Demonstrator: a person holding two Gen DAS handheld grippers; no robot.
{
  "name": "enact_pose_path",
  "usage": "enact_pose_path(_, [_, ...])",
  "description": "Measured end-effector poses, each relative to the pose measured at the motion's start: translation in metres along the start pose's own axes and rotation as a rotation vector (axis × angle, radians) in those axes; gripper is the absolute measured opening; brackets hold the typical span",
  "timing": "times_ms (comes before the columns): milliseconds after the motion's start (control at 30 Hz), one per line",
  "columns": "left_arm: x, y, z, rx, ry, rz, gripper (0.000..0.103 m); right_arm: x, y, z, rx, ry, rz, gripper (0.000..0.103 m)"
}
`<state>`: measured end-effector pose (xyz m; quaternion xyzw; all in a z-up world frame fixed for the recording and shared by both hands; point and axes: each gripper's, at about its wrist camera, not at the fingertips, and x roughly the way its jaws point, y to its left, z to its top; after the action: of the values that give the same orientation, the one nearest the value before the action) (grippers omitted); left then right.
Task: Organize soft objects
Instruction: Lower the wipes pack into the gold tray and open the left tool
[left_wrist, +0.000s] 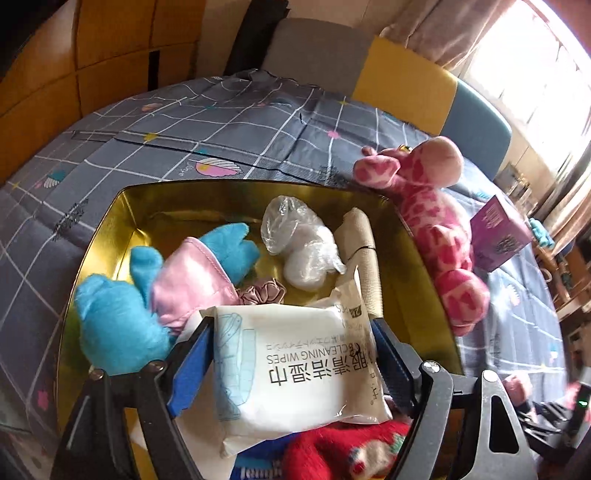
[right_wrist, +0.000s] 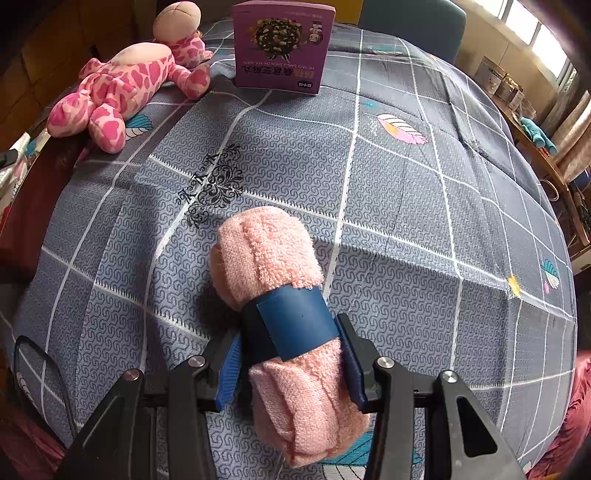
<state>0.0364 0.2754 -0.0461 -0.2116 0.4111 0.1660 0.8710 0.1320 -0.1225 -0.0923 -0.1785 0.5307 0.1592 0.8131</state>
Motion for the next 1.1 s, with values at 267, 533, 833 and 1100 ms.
enact_pose_path(267, [-0.013,0.000,-0.007,0.033,-0.046,0.037,0.092,0.000,0.000,0.000,0.001,0.000,0.000,0.047])
enact_pose_path(533, [-0.058,-0.007,-0.019,0.079,-0.147,0.064,0.098,0.001,0.000,0.000,-0.003,0.000,-0.005,0.047])
enact_pose_path(833, [-0.092,-0.009,-0.037,0.090,-0.194,0.070,0.103,0.000,0.003,-0.002,-0.008,-0.004,-0.018,0.047])
enact_pose_path(1100, [-0.104,0.001,-0.059,0.079,-0.199,0.112,0.103,0.000,0.002,-0.002,-0.004,-0.002,-0.016,0.047])
